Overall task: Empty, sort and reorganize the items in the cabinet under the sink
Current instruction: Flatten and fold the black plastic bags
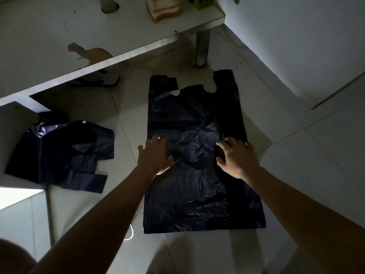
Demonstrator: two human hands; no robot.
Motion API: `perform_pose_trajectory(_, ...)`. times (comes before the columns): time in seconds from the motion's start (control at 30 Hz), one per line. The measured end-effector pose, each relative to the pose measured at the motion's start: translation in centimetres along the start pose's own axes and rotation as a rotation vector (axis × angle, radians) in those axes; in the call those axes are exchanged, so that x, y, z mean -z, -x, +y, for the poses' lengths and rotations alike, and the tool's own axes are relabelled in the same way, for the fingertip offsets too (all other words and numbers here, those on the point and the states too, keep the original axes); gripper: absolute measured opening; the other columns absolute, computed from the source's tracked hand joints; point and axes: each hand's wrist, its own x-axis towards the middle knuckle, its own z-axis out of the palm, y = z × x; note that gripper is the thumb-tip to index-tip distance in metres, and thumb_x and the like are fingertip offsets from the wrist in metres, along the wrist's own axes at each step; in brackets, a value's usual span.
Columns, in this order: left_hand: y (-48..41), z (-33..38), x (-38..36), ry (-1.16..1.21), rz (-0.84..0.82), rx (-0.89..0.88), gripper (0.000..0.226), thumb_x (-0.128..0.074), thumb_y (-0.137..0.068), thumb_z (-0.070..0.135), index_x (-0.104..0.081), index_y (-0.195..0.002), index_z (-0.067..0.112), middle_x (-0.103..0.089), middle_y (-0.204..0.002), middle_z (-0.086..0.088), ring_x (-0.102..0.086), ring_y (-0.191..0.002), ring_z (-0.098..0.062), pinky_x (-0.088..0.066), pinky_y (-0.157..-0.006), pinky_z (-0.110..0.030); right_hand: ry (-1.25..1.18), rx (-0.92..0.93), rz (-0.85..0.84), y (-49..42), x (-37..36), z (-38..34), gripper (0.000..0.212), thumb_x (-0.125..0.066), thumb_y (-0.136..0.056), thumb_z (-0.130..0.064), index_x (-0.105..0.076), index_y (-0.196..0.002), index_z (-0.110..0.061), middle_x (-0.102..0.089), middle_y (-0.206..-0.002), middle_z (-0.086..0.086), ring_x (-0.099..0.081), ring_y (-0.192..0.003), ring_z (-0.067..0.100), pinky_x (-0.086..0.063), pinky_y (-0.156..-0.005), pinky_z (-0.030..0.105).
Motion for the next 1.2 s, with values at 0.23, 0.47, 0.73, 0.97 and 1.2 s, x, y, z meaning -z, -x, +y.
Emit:
perform_pose_trajectory(0.23, -3.6, -0.6, -0.1, -0.088, 0.143, 0.059, 0.054, -0.042, -0.093, 0.056, -0.047, -0.135, 0.022, -0.055, -0.131, -0.010, -0.053, -0.118, -0.032, -0.033, -0.103, -0.056, -0.112, -0.059, 0.169, -7.0, -1.8, 0.2, 0.069, -0.037, -0.096, -0.059, -0.012, -0.157, -0.036, -0.013, -0.165, 0.005, -0.008, -0.152, 0.031, -0.009, -0.121, 0.056)
perform_pose_trajectory(0.47, -10.1, -1.7, 2.2, 0.222, 0.333, 0.243, 0.044, -0.055, -0.086, 0.052, -0.064, -0.101, 0.012, -0.064, -0.105, -0.013, -0.061, -0.101, -0.036, -0.050, -0.087, -0.045, -0.091, -0.072, 0.324, -8.7, -5.4, -0.6, 0.069, -0.024, -0.095, -0.065, -0.009, -0.157, -0.039, -0.009, -0.167, 0.002, -0.005, -0.154, 0.029, -0.004, -0.122, 0.057)
perform_pose_trajectory(0.73, -18.3, -2.0, 6.8, 0.616, 0.235, 0.631, 0.071, -0.053, -0.093, 0.050, -0.041, -0.140, -0.003, -0.047, -0.143, -0.020, -0.049, -0.128, -0.036, -0.043, -0.098, -0.038, -0.077, -0.094, 0.370, -9.0, -5.7, -0.5, 0.071, -0.030, -0.093, -0.063, -0.014, -0.157, -0.038, -0.014, -0.166, 0.002, -0.009, -0.153, 0.029, -0.009, -0.121, 0.058)
perform_pose_trajectory(0.97, -20.9, -3.1, 7.9, 0.912, 0.201, 0.645, 0.083, -0.071, -0.071, 0.048, -0.048, -0.135, 0.000, -0.050, -0.141, -0.019, -0.052, -0.125, -0.036, -0.045, -0.103, -0.041, -0.080, -0.100, 0.365, -8.9, -5.5, -0.5, 0.070, -0.031, -0.093, -0.062, -0.015, -0.157, -0.038, -0.014, -0.166, 0.002, -0.008, -0.153, 0.029, -0.009, -0.121, 0.058)
perform_pose_trajectory(1.2, -21.9, -2.8, 9.2, 1.173, 0.114, 0.589, 0.045, -0.076, -0.078, 0.031, -0.061, -0.112, 0.006, -0.066, -0.100, -0.006, -0.065, -0.079, -0.017, -0.056, -0.063, -0.024, -0.075, -0.108, 0.369, -8.9, -5.5, -0.6, 0.071, -0.031, -0.092, -0.061, -0.015, -0.157, -0.038, -0.015, -0.166, 0.002, -0.009, -0.153, 0.028, -0.008, -0.121, 0.057)
